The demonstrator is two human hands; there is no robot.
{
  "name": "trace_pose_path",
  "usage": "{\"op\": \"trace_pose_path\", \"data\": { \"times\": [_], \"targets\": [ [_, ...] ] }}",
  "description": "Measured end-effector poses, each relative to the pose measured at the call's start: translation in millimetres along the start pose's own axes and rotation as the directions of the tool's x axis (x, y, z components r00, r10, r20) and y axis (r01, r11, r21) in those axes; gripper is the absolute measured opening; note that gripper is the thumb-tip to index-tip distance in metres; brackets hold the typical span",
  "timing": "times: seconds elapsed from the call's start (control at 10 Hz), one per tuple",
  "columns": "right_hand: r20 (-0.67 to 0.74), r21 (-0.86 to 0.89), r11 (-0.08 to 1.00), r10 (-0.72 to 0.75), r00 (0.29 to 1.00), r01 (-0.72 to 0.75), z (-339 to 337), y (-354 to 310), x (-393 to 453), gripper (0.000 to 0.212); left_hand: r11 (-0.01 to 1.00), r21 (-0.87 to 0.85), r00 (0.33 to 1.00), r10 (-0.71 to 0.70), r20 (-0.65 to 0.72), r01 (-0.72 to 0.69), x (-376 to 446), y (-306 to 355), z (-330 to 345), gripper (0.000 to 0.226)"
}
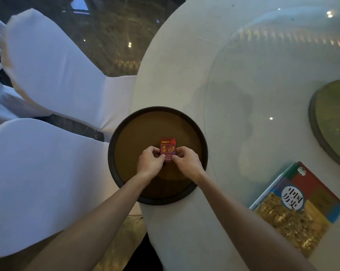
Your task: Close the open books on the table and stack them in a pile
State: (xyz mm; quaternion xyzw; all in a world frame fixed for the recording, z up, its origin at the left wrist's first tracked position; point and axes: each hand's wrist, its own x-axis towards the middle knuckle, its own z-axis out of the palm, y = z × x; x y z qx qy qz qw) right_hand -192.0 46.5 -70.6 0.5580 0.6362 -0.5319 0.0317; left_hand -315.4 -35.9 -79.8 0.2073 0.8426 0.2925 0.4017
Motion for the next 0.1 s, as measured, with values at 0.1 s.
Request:
{"op": "trace_pose_path", "data": {
  "times": [0.1],
  "targets": [
    [-0.038,-0.052,0.999,0.000,0.999,-0.002,-4.4,-2.6,-4.8,0.045,0.988,0.140,0.995,0.080,-0.057,-0.072,-3.4,7.9,-3.1,0.033]
  ]
}}
